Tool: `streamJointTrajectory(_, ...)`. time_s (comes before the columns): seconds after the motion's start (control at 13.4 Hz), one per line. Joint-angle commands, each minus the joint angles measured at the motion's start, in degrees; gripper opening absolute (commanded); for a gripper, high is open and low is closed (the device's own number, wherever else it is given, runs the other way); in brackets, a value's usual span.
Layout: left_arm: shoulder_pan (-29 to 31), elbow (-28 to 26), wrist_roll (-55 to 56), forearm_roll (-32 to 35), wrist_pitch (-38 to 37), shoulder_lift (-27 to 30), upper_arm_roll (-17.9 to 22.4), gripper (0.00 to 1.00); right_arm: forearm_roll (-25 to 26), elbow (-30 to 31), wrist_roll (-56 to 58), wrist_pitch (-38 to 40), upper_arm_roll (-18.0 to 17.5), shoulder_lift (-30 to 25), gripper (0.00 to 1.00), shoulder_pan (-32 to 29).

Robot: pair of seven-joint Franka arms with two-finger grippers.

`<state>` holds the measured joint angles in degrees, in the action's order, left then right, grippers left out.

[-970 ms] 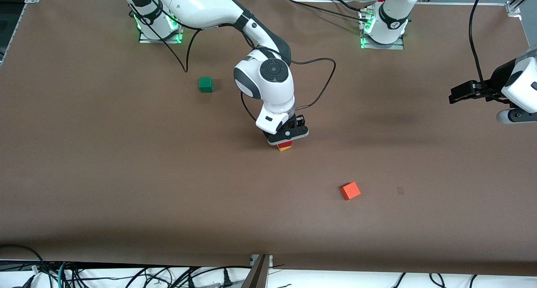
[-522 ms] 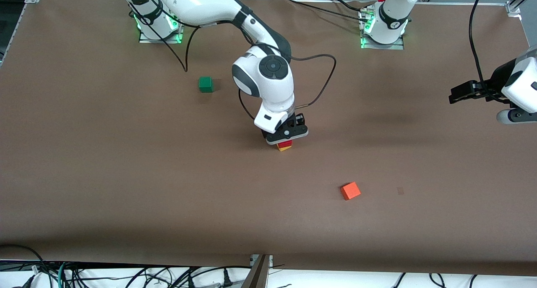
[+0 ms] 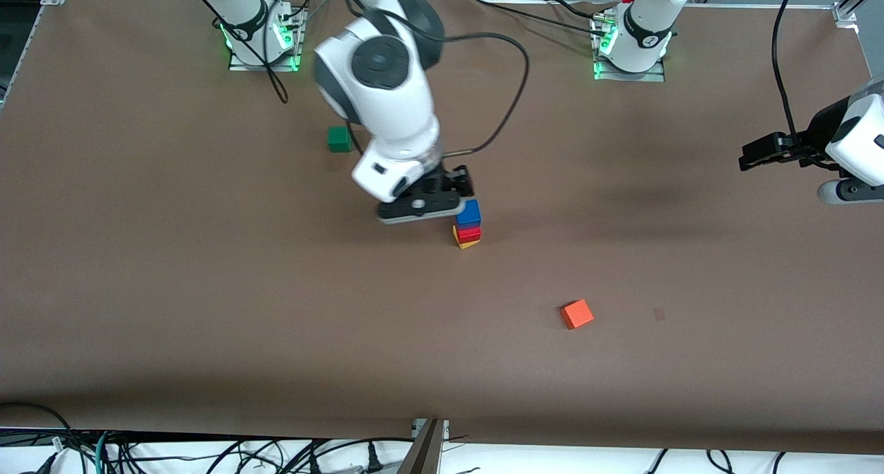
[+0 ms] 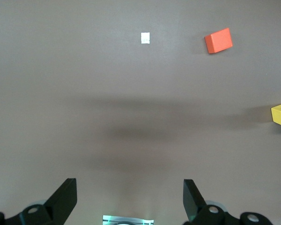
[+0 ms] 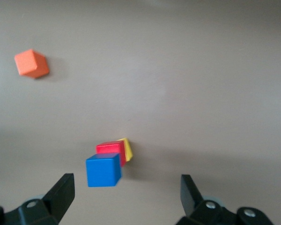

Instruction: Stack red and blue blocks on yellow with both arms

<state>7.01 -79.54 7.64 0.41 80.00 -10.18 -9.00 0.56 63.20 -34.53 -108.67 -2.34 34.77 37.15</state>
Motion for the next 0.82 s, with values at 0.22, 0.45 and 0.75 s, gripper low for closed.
streamJointTrajectory(0.22, 0.4, 0.1, -0.8, -1.0, 0.3, 0.1, 0.0, 1.0, -4.9, 7.3, 4.0, 14.4, 0.5, -14.0, 1.0, -8.3)
streamJointTrajectory(0.45, 0.4, 0.1, -0.8, -1.0, 0.3, 0.1, 0.0, 1.0, -9.2, 16.2, 12.0, 18.6, 7.6, -24.9, 1.0, -9.3)
streamJointTrajectory(0.75, 0.4, 0.1, -0.8, -1.0, 0.3, 0.2, 0.0, 1.0, -8.2, 27.0, 18.4, 20.4, 13.8, -36.1, 1.0, -9.3)
